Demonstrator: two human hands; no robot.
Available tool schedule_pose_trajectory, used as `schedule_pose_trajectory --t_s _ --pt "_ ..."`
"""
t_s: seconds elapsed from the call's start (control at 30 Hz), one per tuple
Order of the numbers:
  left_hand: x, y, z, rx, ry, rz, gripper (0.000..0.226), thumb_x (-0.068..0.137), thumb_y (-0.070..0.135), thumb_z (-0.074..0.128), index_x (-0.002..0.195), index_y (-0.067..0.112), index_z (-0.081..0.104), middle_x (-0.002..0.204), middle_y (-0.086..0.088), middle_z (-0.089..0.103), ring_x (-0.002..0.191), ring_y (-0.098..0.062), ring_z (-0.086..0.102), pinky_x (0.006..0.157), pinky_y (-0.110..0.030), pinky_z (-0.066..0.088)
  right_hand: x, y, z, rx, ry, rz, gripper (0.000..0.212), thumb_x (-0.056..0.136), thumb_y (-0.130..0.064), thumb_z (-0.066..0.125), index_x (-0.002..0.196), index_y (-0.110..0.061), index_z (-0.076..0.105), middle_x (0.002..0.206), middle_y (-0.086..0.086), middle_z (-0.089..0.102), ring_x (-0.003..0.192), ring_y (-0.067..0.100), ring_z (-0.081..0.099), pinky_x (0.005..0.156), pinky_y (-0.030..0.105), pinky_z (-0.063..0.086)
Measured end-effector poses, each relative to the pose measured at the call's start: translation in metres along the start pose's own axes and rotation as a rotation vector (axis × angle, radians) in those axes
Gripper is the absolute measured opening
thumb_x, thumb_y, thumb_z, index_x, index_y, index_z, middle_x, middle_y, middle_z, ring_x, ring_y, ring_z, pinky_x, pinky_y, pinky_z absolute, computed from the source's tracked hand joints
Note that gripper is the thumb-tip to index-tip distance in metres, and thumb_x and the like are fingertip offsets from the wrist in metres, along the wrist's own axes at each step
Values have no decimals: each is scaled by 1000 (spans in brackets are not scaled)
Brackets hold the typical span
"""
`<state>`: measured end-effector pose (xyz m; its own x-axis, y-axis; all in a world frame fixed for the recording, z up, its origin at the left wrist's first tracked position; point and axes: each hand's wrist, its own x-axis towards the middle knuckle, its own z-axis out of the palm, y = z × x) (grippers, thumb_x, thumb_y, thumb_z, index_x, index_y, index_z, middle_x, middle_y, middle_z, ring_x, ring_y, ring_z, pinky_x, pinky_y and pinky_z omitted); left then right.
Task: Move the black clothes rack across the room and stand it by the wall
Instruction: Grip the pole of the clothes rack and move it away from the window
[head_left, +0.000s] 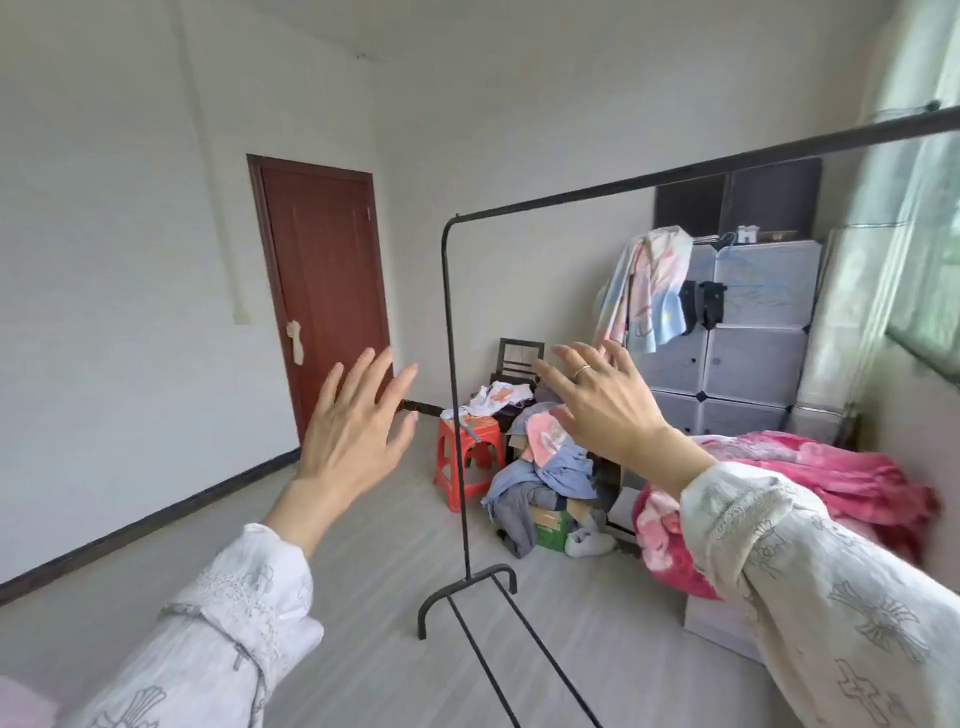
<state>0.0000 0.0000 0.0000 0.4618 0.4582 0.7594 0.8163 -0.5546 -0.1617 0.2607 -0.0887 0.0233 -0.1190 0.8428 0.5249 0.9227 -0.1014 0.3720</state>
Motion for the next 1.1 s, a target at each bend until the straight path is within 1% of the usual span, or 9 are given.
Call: schedule_pose_trajectory --t_s 0.33,0.43,0.53,0.7,0.83,0.9,0.97,1.03,1.1 --pt "-1 160 -2 -306 17 162 38 82 13 55 119 7 56 126 -17 59 119 -33 55 98 -47 45 -146 102 -30 -101 -6 191 46 88 -25 49 133 -14 43 137 11 51 130 27 44 109 50 26" --pt "-8 206 -5 -395 21 162 35 83 10 54 118 8 55 126 -15 58 118 -32 55 100 -45 44 -184 124 -39 -174 113 134 36 74 -19 68 108 -8 64 106 11 70 98 28 66 89 46 49" --pt "-14 252 -8 -485 1 158 34 85 12 53 119 9 54 128 -13 56 121 -30 51 103 -42 40 -216 141 -43 -161 270 166 11 71 -11 71 79 -7 66 75 9 66 66 30 64 63 37 53" --pt "-9 306 -6 -630 -108 180 40 90 16 44 130 13 44 140 -6 44 131 -22 41 106 -38 39 -254 181 -39 51 336 495 20 78 -13 69 82 2 56 77 21 59 68 40 61 61 41 49" --pt "7 334 -1 -778 -156 147 46 92 20 44 136 16 35 145 -2 36 133 -18 36 106 -36 40 -257 204 -25 400 348 953 51 81 -33 66 111 1 44 111 22 51 102 40 53 78 44 45" --pt "13 345 5 -805 -190 183 45 92 22 44 136 18 34 145 1 35 132 -16 35 98 -33 42 -249 215 -15 552 318 998 58 83 -35 64 124 -1 39 121 21 49 112 37 49 86 41 42" --pt "18 352 15 -803 -251 221 44 92 22 43 135 20 34 145 2 34 132 -15 33 94 -31 42 -236 219 -7 738 276 993 36 90 -32 53 112 -4 46 105 18 58 99 34 56 72 34 41" --pt "20 356 25 -813 -310 235 42 92 23 44 134 20 36 143 2 35 132 -15 34 99 -33 39 -226 217 0 906 273 1004 22 94 -29 43 92 -8 43 87 17 63 72 26 59 56 30 38" --pt "24 363 37 -842 -388 224 41 92 28 44 132 22 37 141 3 38 130 -14 38 98 -34 40 -218 220 7 1011 304 990 21 95 -26 41 83 -9 41 76 17 59 62 24 52 56 30 40"
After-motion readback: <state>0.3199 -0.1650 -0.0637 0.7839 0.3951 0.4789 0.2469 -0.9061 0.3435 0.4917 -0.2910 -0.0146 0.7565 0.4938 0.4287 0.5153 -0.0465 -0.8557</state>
